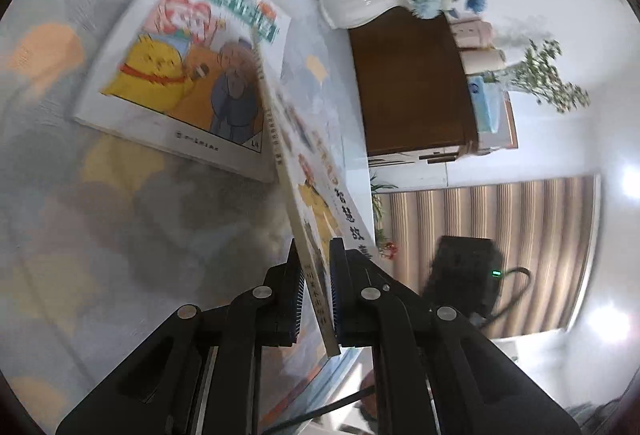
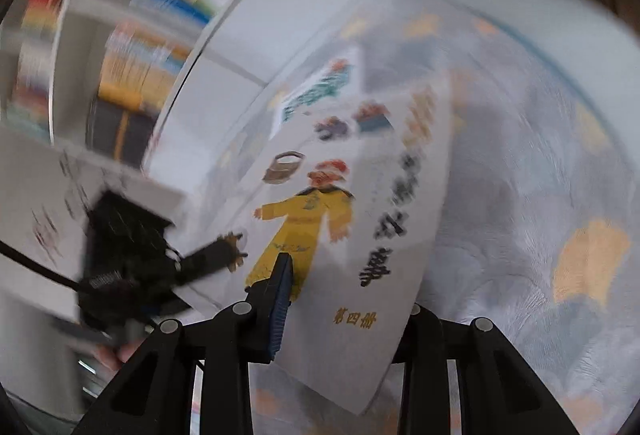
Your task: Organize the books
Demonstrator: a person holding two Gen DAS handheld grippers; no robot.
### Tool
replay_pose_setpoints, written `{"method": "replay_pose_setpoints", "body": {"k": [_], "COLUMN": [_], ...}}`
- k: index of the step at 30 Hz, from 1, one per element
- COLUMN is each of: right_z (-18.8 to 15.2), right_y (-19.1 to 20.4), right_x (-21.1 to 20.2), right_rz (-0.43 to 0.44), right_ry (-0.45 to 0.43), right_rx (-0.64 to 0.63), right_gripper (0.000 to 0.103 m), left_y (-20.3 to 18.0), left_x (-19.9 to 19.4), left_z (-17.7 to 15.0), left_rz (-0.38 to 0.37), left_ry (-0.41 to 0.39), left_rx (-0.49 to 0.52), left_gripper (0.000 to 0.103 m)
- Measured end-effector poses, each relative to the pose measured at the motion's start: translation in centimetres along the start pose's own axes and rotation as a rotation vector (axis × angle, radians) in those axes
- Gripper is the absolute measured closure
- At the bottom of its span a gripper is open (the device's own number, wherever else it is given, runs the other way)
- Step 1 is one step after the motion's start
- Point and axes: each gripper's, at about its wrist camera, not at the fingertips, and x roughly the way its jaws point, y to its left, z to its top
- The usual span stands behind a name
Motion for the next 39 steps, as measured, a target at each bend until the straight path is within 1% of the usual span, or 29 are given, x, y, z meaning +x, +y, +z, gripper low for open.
{"method": "replay_pose_setpoints", "body": {"k": [2, 4, 8, 10, 14, 15, 16, 19, 22, 26, 28, 31, 33, 37, 39], "right_z": [-0.4, -0.8, -2.2, -3.1, -5.5, -6.2, -7.1, -9.7, -12.6, -15.7, -17.2, -19.5, -20.7, -22.4, -22.6], "right_y": [3.2, 6.1, 12.9, 16.5, 24.3, 26.0, 28.5, 33.6, 38.9, 44.1, 46.3, 48.9, 49.8, 51.2, 51.6], "right_x": [-0.2, -0.4, 0.4, 1.6, 5.4, 6.2, 7.6, 11.1, 15.6, 21.0, 23.5, 27.3, 28.9, 32.7, 33.7], "right_rz": [-0.043, -0.062, -0.047, -0.025, 0.071, 0.089, 0.114, 0.154, 0.2, 0.233, 0.224, 0.193, 0.17, 0.113, 0.092], "right_ry": [-0.009, -0.02, -0.026, -0.024, -0.001, 0.005, 0.013, 0.046, 0.092, 0.145, 0.163, 0.188, 0.203, 0.227, 0.231], "right_rx": [-0.097, -0.161, -0.276, -0.332, -0.407, -0.421, -0.447, -0.506, -0.553, -0.577, -0.593, -0.607, -0.605, -0.597, -0.594], "right_gripper": [0.07, 0.07, 0.07, 0.07, 0.07, 0.07, 0.07, 0.07, 0.07, 0.07, 0.07, 0.07, 0.07, 0.069, 0.069], "left_y": [-0.2, 0.0, 1.0, 1.7, 4.1, 4.7, 5.7, 7.9, 10.9, 15.4, 17.8, 20.7, 22.9, 26.0, 27.3], "left_x": [-2.2, -4.7, -12.3, -16.7, -26.4, -28.6, -31.4, -37.0, -42.6, -48.7, -50.8, -52.7, -53.6, -54.4, -54.8], "left_z": [-0.5, -1.1, -3.4, -4.5, -7.0, -7.7, -8.6, -10.2, -11.9, -13.8, -14.2, -14.5, -14.6, -14.5, -14.3], "left_rz": [0.007, 0.004, 0.005, 0.016, 0.056, 0.073, 0.097, 0.151, 0.191, 0.234, 0.249, 0.255, 0.26, 0.283, 0.28], "left_ry": [-0.024, -0.048, -0.146, -0.206, -0.338, -0.366, -0.398, -0.471, -0.53, -0.585, -0.595, -0.599, -0.596, -0.59, -0.596], "left_rx": [0.017, 0.016, 0.018, 0.018, 0.001, -0.001, -0.001, -0.02, -0.046, -0.082, -0.105, -0.138, -0.164, -0.206, -0.232], "left_gripper": [0.093, 0.093, 0.092, 0.092, 0.092, 0.092, 0.091, 0.091, 0.091, 0.09, 0.09, 0.089, 0.089, 0.09, 0.09]}}
